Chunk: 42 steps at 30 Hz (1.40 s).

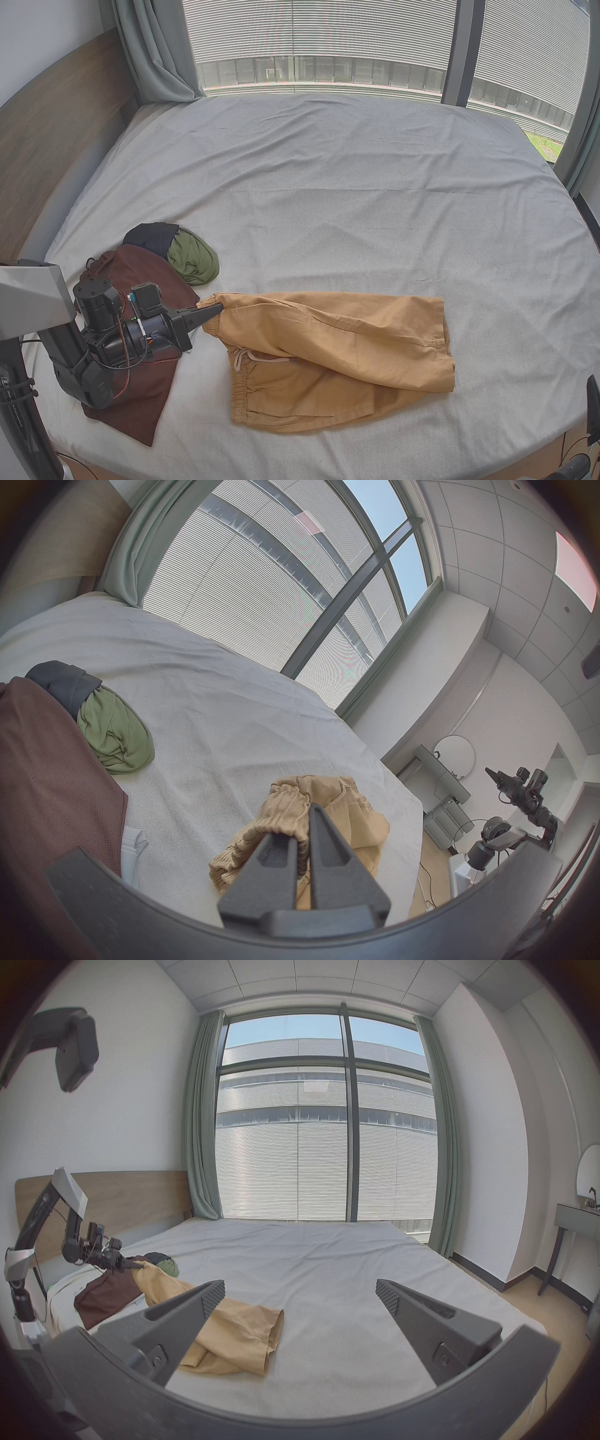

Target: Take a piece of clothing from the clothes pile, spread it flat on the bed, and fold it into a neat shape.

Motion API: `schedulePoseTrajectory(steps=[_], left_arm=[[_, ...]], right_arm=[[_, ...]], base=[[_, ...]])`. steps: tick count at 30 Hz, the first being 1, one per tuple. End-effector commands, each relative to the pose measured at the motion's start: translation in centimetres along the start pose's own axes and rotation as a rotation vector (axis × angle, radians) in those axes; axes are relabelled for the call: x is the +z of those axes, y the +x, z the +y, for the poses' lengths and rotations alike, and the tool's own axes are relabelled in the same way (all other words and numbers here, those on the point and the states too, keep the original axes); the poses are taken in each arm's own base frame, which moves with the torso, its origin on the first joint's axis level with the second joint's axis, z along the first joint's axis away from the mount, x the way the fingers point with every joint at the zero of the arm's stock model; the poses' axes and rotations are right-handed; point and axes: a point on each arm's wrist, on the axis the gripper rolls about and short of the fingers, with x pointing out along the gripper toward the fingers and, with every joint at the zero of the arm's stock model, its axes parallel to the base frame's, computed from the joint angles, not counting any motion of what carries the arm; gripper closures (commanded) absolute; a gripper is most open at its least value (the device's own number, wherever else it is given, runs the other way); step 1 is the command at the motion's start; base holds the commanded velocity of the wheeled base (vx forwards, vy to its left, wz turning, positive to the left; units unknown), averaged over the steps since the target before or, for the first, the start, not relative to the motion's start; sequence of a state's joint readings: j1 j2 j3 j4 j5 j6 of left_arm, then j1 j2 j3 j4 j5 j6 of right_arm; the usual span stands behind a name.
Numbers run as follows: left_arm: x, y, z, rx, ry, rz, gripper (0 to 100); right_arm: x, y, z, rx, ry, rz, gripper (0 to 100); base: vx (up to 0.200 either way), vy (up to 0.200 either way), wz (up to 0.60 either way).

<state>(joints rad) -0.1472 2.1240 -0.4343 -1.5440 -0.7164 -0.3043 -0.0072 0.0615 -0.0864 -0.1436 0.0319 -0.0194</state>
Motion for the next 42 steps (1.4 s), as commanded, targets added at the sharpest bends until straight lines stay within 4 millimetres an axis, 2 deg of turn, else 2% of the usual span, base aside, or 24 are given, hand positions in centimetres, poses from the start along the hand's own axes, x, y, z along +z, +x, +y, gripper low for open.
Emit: schedulePoseTrajectory(steps=[1,4,11,18,38,42], left_arm=[[0.0,0.1,0.0,0.000,0.000,-0.001,100],[0.1,0.1,0.0,-0.002,0.004,-0.003,100],[0.0,0.1,0.0,-0.003,0.002,0.000,100],[0.0,0.1,0.1,0.000,0.000,-0.001,100],[-0.3,0.2,0.4,-0.003,-0.008,0.007,100],[-0.4,0.3,0.4,-0.003,-0.009,0.011,100]], right_arm=[[2.3,1.9,-0.1,0.022,0.020,0.064,0],[2.4,2.6,-0.1,0.028,0.027,0.107,0],[4.2,5.4,0.0,0.105,0.055,0.211,0],[4.6,7.8,0.0,0.129,0.069,0.306,0],[2.4,12.5,0.2,0.260,0.147,0.571,0],[1.7,14.3,0.2,0.326,0.161,0.639,0]], base=[[0.000,0.000,0.00],[0.000,0.000,0.00],[0.000,0.000,0.00],[0.000,0.000,0.00],[0.000,0.000,0.00],[0.000,0.000,0.00]])
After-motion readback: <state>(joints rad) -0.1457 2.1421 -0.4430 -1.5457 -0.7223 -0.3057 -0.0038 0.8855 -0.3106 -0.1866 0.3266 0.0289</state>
